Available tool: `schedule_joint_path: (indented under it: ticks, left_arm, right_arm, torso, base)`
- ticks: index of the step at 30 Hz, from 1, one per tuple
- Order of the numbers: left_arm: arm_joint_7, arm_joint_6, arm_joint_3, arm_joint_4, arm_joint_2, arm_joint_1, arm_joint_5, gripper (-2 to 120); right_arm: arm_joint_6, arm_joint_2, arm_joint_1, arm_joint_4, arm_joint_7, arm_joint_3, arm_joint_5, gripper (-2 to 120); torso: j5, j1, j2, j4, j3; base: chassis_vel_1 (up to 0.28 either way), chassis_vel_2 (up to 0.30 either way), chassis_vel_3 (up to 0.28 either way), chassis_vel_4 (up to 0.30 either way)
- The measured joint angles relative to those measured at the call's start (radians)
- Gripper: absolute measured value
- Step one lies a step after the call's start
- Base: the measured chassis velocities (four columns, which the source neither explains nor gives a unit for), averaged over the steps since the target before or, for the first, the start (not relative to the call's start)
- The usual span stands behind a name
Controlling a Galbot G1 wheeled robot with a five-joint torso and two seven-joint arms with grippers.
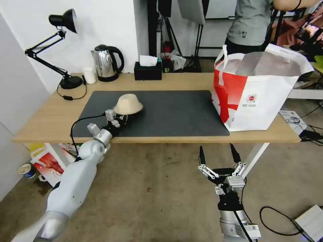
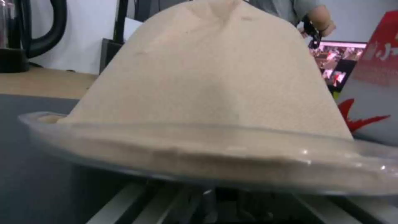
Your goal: Pick up the trash from the table and place it into the takeout bag.
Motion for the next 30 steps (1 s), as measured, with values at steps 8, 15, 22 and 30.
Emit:
schedule_joint_path:
  ticks: [8, 15, 22, 30]
  left_arm:
    - [-0.023, -0.017, 0.007, -0.138, 0.053, 0.024, 0.005, 19]
    - [-0.037, -0.049, 0.003, -0.215, 0.068, 0.031, 0.071, 45]
    - [-0.034, -0.072, -0.012, -0.257, 0.08, 0.046, 0.139, 69]
    - [-0.034, -0.07, -0.022, -0.276, 0.081, 0.059, 0.155, 97]
  right_arm:
    - [0.0, 0.0, 0.0, 0.0, 0.0, 0.0, 0.0, 100]
    - [0.0, 0.0, 0.0, 0.0, 0.0, 0.0, 0.0, 100]
    - [0.0, 0.0, 0.0, 0.0, 0.0, 0.0, 0.0, 100]
    - [0.0, 0.0, 0.0, 0.0, 0.0, 0.0, 0.0, 100]
  torso:
    - [0.0016, -0.001, 0.001, 0.0003, -0.001]
    - [0.0025, -0.001, 0.001, 0.0001, -0.001]
    - [0.0025, -0.001, 0.001, 0.0002, -0.001]
    - [0.0025, -0.001, 0.002, 0.0003, -0.001]
  base:
    - [0.0, 0.0, 0.0, 0.0]
    - [0.0, 0.0, 0.0, 0.0]
    - [0.0, 0.0, 0.0, 0.0]
    - [0.0, 0.0, 0.0, 0.0]
